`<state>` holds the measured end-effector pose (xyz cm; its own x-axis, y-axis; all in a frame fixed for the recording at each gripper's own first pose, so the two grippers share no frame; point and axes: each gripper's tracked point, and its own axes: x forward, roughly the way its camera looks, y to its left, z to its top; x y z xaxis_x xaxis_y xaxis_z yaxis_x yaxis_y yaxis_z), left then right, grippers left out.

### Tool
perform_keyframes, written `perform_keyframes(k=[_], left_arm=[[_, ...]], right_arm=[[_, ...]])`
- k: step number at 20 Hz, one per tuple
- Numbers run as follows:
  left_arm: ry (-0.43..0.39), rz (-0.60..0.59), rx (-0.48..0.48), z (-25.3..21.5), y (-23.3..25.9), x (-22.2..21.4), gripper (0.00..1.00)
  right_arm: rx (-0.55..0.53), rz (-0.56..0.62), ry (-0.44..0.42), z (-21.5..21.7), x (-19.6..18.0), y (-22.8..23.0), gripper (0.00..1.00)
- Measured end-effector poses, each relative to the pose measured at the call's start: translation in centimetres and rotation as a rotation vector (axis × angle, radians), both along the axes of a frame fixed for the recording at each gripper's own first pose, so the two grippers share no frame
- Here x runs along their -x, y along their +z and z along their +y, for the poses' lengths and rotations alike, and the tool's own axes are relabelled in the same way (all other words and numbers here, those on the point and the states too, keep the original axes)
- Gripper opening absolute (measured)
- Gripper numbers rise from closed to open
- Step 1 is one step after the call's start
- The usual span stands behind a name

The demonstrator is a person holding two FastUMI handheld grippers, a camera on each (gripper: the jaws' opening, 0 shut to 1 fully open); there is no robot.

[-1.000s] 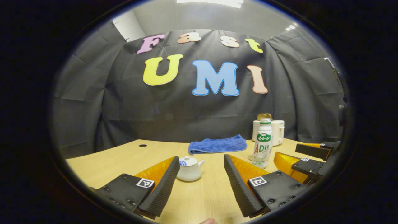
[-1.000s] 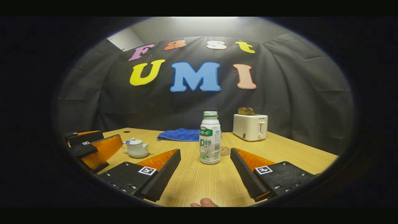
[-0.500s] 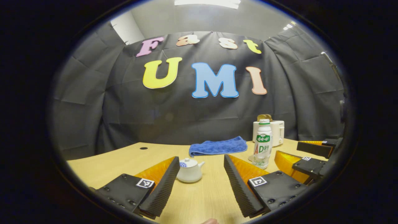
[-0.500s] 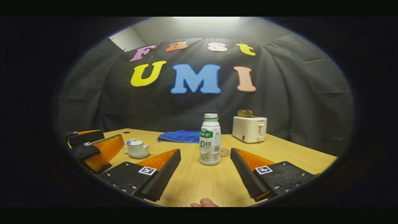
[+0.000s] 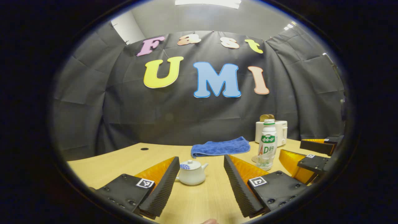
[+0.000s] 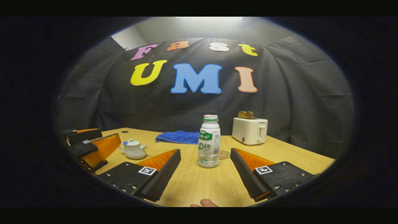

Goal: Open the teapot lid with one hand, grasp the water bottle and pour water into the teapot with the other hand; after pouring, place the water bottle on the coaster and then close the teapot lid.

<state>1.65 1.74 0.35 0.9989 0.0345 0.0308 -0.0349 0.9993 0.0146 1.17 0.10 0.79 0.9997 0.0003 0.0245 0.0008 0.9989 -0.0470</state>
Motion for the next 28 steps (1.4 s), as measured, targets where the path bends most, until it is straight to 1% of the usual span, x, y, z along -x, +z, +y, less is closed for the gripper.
perform_keyframes(k=[3,6,7,9,10,11,12,13,14,16,17,18,19,21,22,24,25,26,27,28], left_arm=[[0.001,0.023,0.004,0.7,-0.2,-2.5,0.95],[0.009,0.046,-0.058,1.5,-0.2,-6.0,0.95],[0.005,0.066,-0.058,1.5,-0.8,-6.9,0.95],[0.009,0.093,-0.023,2.2,-2.0,-8.6,0.95],[0.011,0.107,-0.006,2.4,-2.5,-9.4,0.89],[0.007,0.124,0.003,2.6,-3.0,-9.8,1.0],[0.004,0.137,0.0,2.7,-3.4,-10.4,0.95],[0.008,0.144,-0.01,3.0,-3.6,-10.9,0.95],[0.002,0.154,-0.016,3.1,-3.9,-11.4,0.98],[0.006,0.178,-0.015,3.0,-4.8,-11.8,0.94],[0.008,0.186,-0.02,3.3,-5.2,-12.0,0.98],[0.01,0.186,-0.02,3.4,-5.0,-12.1,0.96],[0.01,0.187,-0.021,3.5,-5.3,-12.5,0.96],[0.004,0.194,-0.002,3.4,-5.3,-12.9,0.89],[-0.004,0.202,0.008,3.4,-5.6,-12.9,0.75],[-0.016,0.209,-0.011,3.3,-5.7,-13.2,0.48],[-0.027,0.21,-0.024,3.2,-5.6,-13.5,0.53],[-0.041,0.207,-0.04,2.9,-5.4,-13.5,0.39],[-0.047,0.203,-0.05,2.8,-5.4,-13.6,0.34],[-0.058,0.201,-0.047,2.7,-5.2,-13.7,0.24]], right_arm=[[0.011,0.002,0.018,0.3,-0.4,0.4,0.99],[0.01,0.004,0.027,0.2,-0.6,0.5,0.99],[0.006,0.003,0.026,0.1,-0.6,0.6,0.99],[-0.004,-0.005,0.019,-0.3,-0.6,0.8,0.99],[-0.009,-0.012,0.014,-0.5,-0.6,1.0,0.99],[-0.01,-0.017,0.01,-0.7,-0.7,1.2,0.99],[-0.013,-0.021,0.007,-0.9,-0.7,1.3,0.99],[-0.02,-0.023,0.007,-0.9,-0.7,1.5,0.99],[-0.029,-0.025,0.009,-0.9,-0.8,1.5,0.99],[-0.051,-0.028,0.011,-1.0,-1.0,1.5,0.99],[-0.059,-0.028,0.011,-1.0,-1.1,1.5,0.99],[-0.063,-0.024,0.013,-1.1,-1.2,1.4,0.99],[-0.063,-0.018,0.014,-1.1,-1.3,1.2,0.99],[-0.06,-0.005,0.015,-1.1,-1.5,0.9,0.99],[-0.062,-0.002,0.017,-1.1,-1.4,0.9,0.99],[-0.068,-0.007,0.017,-1.1,-1.4,1.1,0.99],[-0.065,-0.013,0.014,-1.3,-1.4,1.3,0.99],[-0.06,-0.017,0.01,-1.4,-1.3,1.4,0.99],[-0.058,-0.015,0.009,-1.5,-1.4,1.3,0.99],[-0.061,-0.009,0.011,-1.5,-1.5,1.0,0.99]])
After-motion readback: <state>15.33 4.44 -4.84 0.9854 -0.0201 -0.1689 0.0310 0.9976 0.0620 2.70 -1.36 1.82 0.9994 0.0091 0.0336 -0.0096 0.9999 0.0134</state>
